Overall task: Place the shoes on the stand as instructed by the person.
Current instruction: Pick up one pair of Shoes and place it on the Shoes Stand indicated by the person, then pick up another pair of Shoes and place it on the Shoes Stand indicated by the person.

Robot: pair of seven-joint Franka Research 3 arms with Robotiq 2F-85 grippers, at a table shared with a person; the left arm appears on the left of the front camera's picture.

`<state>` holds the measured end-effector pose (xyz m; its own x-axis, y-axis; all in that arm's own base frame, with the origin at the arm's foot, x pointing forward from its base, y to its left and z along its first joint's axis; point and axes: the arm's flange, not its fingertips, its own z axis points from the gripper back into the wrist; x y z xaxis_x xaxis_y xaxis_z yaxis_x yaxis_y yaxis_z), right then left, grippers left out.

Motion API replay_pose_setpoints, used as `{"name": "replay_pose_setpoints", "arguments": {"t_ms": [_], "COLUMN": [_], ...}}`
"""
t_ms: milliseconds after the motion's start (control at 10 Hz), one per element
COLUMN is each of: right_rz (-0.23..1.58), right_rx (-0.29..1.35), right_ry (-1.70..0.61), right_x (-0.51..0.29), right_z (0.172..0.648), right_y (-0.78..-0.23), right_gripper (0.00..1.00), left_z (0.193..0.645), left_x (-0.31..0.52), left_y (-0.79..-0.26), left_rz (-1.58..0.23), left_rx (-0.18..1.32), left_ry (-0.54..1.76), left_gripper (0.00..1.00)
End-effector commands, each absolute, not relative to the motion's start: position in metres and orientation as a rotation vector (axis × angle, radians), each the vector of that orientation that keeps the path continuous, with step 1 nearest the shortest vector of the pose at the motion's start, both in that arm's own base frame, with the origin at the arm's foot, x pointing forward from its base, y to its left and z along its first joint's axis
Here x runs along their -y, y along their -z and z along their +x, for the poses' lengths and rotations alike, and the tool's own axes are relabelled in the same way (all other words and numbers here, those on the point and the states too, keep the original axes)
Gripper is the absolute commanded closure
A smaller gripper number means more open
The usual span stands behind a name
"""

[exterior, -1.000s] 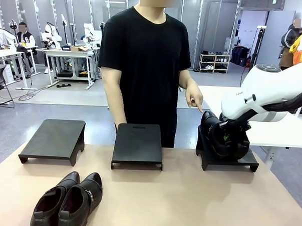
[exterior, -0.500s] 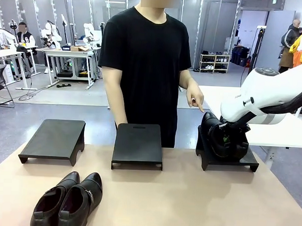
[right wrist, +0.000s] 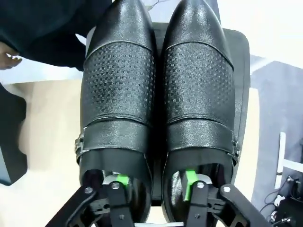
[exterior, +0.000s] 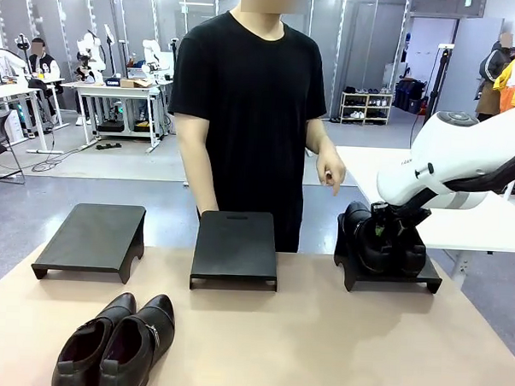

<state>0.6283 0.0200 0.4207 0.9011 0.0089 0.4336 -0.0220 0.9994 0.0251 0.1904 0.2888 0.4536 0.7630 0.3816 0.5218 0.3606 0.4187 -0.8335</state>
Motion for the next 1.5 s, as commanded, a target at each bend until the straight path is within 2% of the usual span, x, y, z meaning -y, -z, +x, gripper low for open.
{"name": "replay_pose_setpoints", "arguments": {"t_ms": [0, 100, 200, 300, 1400], "right_rz": [0.025, 0.04, 0.046, 0.049, 0.036], "right_rx": [0.465, 0.466, 0.473, 0.477, 0.461], "right_ry": [0.03, 0.033, 0.035, 0.04, 0.003], "right_x": [-0.024, -0.024, -0.024, -0.024, -0.02], "right_z": [0.619, 0.613, 0.609, 0.607, 0.617], "right_y": [-0.425, -0.43, -0.431, -0.432, -0.433], "right_gripper": [0.0, 0.0, 0.05, 0.0, 0.0], "left_z": [0.19, 0.19, 0.19, 0.19, 0.19], "left_x": [-0.291, -0.291, -0.291, -0.291, -0.291], "left_y": [-0.454, -0.454, -0.454, -0.454, -0.454], "left_rz": [-1.18, -1.18, -1.18, -1.18, -1.18], "left_rx": [0.766, 0.766, 0.766, 0.766, 0.766], "left_ry": [0.005, 0.005, 0.005, 0.005, 0.005], "left_gripper": [0.0, 0.0, 0.0, 0.0, 0.0]}}
